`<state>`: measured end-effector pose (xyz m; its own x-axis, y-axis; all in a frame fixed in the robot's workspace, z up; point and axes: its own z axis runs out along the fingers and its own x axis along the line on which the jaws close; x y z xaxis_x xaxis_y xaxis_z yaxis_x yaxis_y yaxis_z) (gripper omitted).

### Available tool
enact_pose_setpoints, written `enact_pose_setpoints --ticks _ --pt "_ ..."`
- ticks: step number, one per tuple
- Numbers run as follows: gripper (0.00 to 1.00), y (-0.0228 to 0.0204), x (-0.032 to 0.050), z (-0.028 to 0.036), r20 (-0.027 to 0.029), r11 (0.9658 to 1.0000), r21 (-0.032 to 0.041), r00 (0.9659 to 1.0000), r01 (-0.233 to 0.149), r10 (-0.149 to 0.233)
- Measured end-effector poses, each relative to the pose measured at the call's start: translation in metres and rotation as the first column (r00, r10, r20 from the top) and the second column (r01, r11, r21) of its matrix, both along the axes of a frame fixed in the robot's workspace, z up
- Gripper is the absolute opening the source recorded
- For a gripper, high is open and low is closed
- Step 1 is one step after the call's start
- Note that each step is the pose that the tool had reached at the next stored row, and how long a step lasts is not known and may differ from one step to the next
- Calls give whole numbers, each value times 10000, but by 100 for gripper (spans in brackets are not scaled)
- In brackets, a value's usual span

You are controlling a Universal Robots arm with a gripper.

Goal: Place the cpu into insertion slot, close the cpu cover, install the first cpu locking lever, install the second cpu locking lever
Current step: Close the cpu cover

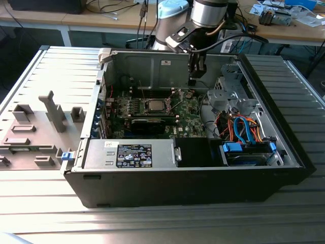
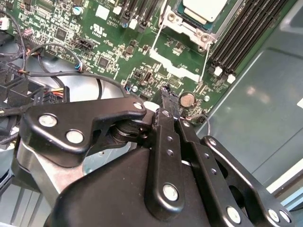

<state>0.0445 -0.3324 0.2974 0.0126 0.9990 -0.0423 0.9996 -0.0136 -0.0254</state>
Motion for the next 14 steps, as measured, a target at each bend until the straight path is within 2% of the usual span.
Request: enact_pose_setpoints --ticks 14 --pt "11 0 144 -2 0 10000 0 10000 1 -1"
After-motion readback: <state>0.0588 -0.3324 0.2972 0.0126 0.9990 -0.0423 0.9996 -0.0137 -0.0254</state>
